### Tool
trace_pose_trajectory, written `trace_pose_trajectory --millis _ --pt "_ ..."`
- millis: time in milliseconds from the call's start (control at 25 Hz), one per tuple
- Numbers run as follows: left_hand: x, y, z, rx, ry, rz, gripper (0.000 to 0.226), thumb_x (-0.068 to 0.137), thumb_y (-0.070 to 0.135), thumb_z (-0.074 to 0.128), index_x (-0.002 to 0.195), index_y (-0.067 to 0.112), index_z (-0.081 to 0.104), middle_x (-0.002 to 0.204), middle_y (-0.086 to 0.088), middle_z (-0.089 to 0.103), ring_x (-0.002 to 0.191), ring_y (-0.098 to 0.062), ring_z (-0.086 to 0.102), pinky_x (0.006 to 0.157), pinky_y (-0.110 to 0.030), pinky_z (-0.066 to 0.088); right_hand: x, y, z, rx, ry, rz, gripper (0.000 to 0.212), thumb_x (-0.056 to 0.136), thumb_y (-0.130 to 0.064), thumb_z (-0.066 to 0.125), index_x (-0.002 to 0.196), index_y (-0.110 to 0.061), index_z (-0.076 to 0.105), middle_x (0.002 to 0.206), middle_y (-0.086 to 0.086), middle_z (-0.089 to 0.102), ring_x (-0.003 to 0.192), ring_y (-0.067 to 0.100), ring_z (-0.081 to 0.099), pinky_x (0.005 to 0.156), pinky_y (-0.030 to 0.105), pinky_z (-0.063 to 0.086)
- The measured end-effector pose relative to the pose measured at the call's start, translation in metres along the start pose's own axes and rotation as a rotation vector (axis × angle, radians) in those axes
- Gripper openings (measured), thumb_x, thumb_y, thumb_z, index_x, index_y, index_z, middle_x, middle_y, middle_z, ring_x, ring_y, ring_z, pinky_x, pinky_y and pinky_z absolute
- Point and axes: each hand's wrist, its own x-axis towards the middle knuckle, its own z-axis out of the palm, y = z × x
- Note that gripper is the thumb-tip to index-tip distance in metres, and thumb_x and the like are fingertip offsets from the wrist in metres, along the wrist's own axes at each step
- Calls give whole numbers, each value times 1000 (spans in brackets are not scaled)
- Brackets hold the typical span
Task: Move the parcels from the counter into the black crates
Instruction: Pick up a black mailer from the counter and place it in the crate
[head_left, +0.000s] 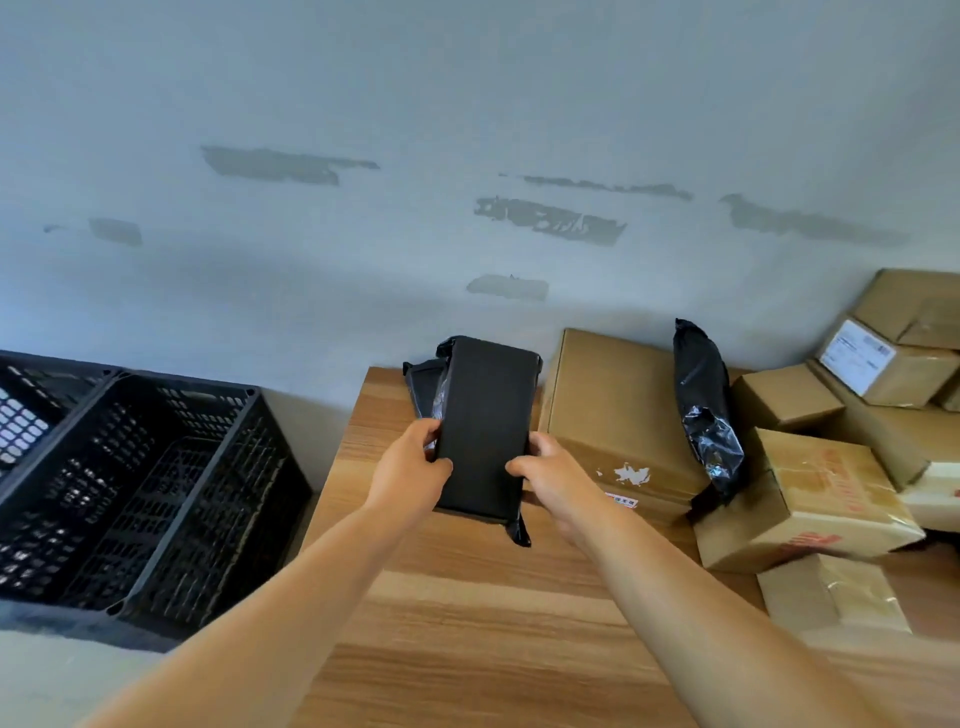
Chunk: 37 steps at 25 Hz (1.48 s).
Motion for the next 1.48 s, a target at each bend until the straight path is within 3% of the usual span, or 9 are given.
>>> trace_pose_trajectory --millis 120,240,480,640,760,880,1120,1320,1480 --pt "-6 39 -21 -31 83 109 44 89 8 56 129 24 51 125 12 58 111 -11 57 91 -35 51 -20 -40 -6 54 46 -134 34 93 -3 48 125 -16 49 114 -2 60 102 13 57 79 29 50" --pt "-13 80 -42 -119 134 195 54 87 3 54 134 27 48 125 9 58 108 -12 59 91 -40 53 -42 -79 -12 110 81 -260 31 93 -2 48 120 -17 51 113 -4 61 100 10 58 72 25 48" --pt "-37 160 -87 -120 151 455 55 85 0 49 127 35 52 117 7 58 103 -11 63 86 -44 55 -90 -151 -24 134 125 -512 27 93 -4 50 116 -18 52 117 -6 60 102 8 59 79 25 49" --pt "-53 185 -107 -192 123 513 55 91 1 43 134 35 48 124 8 57 111 -9 59 86 -35 55 -112 -175 -28 152 123 -605 21 94 -9 50 114 -15 54 118 0 62 106 13 61 89 32 51" --pt "-67 195 -113 -220 143 532 51 94 4 46 138 30 45 127 8 55 118 -10 51 92 -29 45 -124 -184 -27 233 119 -604 26 102 -30 39 116 -13 53 119 3 61 112 20 60 91 37 52" --pt "-74 197 -114 -285 157 521 41 95 7 46 129 30 49 124 10 55 114 -13 54 82 -25 45 -128 -188 -24 256 113 -588 45 102 -47 26 126 -18 50 122 -3 58 116 18 56 95 43 48" --pt "-81 201 -117 -493 110 473 29 100 7 38 106 26 59 113 7 62 103 -6 59 91 -25 49 -135 -196 -30 317 103 -584 47 102 -48 26 112 -16 59 117 -3 63 114 13 56 91 40 50" --pt "-81 210 -120 -770 98 432 16 94 13 46 98 6 60 102 -5 64 104 -17 62 98 -35 50 -135 -198 -39 428 -24 -552 29 104 -43 28 109 -36 56 130 -2 56 120 23 54 94 55 50" --pt "-80 211 -124 -830 84 470 22 97 23 47 83 13 60 83 6 66 86 -7 62 82 -26 51 -127 -194 -50 524 -202 -420 58 92 -63 34 125 -22 59 129 6 61 117 30 59 87 59 51"
